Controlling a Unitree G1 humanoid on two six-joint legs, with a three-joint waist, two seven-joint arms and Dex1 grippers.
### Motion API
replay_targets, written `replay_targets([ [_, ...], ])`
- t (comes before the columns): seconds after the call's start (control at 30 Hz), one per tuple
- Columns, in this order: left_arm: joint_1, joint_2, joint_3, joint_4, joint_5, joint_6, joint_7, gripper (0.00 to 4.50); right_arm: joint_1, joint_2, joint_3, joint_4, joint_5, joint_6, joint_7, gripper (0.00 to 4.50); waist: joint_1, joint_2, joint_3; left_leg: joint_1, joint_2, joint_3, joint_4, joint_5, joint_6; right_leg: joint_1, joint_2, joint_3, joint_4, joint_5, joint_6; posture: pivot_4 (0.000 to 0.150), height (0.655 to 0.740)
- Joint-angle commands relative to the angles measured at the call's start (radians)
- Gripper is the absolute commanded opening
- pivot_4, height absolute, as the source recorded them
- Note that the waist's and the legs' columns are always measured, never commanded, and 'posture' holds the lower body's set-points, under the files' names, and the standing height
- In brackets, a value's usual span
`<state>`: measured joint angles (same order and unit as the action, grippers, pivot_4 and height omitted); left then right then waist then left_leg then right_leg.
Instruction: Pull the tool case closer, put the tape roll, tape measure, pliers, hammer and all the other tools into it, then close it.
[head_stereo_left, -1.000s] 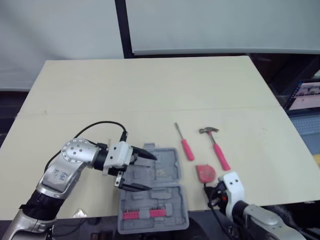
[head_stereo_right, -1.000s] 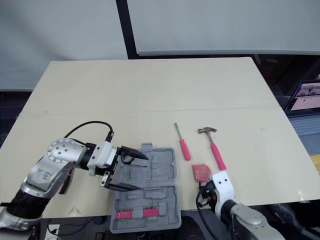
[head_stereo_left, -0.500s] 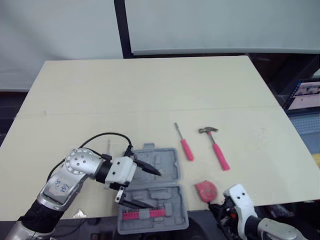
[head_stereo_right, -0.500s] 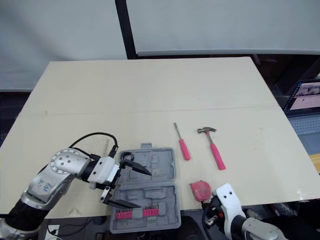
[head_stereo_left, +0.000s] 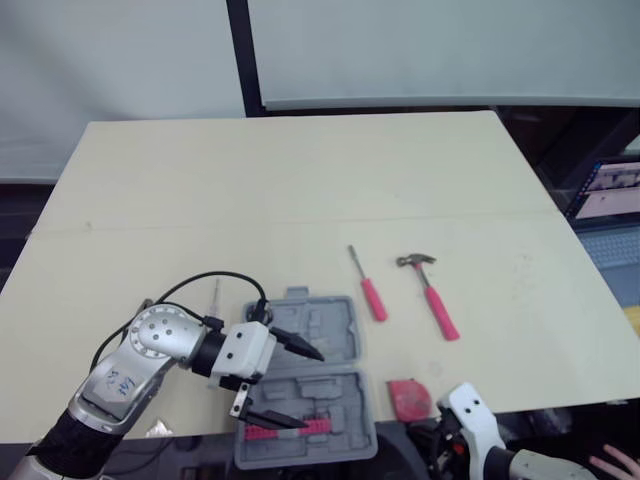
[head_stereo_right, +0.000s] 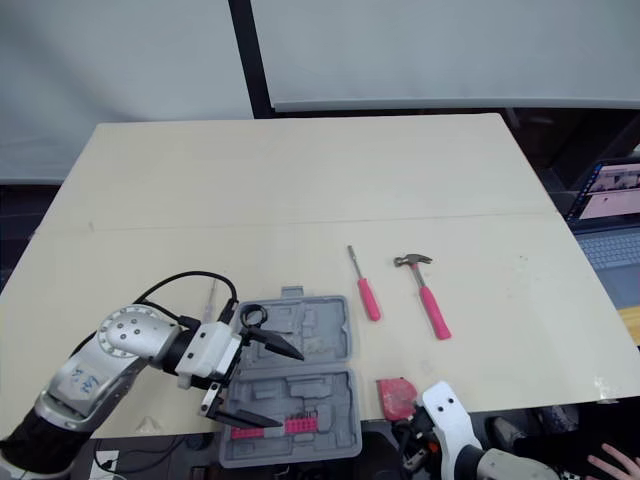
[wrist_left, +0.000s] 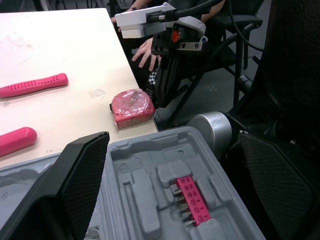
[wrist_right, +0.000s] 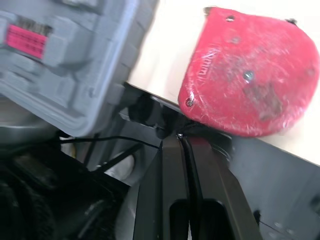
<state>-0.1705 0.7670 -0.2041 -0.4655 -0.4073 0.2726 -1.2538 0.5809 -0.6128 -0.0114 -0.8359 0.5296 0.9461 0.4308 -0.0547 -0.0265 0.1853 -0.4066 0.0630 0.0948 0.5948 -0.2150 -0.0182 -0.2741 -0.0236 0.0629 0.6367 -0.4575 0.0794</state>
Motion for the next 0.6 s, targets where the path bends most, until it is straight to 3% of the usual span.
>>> replay_targets([
  [0.03,0.003,0.010,0.013,-0.035,-0.015,-0.003,0.004,4.50,0.005,-0.013,-0.003,-0.047,0.028,0.032,0.004,0.05,0.001,0.000,0.000,0.000,0.000,0.000,0.000,0.000,0.000,0.000,0.000,0.000,0.000,0.000,0.000,0.150,0.7400],
  [0.17,-0.005,0.012,0.019,-0.024,-0.017,-0.003,0.000,4.50,-0.023,0.001,-0.025,-0.062,0.076,0.071,-0.001,0.05,0.000,0.000,0.000,0.000,0.000,0.000,0.000,0.000,0.000,0.000,0.000,0.000,0.000,0.000,0.000,0.150,0.7400],
  [0.2,-0.003,0.013,0.021,-0.022,-0.016,-0.006,-0.002,4.50,-0.028,-0.005,-0.034,-0.072,0.078,0.080,-0.005,0.29,-0.001,0.000,0.000,0.000,0.000,0.000,0.000,0.000,0.000,0.000,0.000,0.000,0.000,0.000,0.000,0.150,0.7400],
  [0.3,0.003,0.016,0.021,-0.019,-0.013,-0.013,-0.006,4.50,-0.016,-0.052,-0.135,-0.127,0.138,0.129,0.023,1.30,0.000,0.000,0.000,0.000,0.000,0.000,0.000,0.000,0.000,0.000,0.000,0.000,0.000,0.000,0.000,0.150,0.7400],
  [0.5,0.003,0.022,0.024,-0.006,-0.016,-0.029,-0.020,4.50,0.027,-0.323,-0.598,-0.195,0.521,0.175,0.301,4.27,0.001,0.000,0.000,0.000,-0.001,0.001,0.001,-0.003,0.005,0.001,0.000,0.000,-0.001,0.000,0.000,0.150,0.7400],
  [0.6,0.000,0.025,0.027,0.000,-0.020,-0.039,-0.030,4.50,-0.046,-0.429,-0.693,-0.132,0.530,0.072,0.480,4.46,-0.001,-0.002,0.001,0.000,0.000,0.000,0.001,-0.003,0.007,0.002,0.001,0.000,-0.002,0.001,0.000,0.150,0.7400],
])
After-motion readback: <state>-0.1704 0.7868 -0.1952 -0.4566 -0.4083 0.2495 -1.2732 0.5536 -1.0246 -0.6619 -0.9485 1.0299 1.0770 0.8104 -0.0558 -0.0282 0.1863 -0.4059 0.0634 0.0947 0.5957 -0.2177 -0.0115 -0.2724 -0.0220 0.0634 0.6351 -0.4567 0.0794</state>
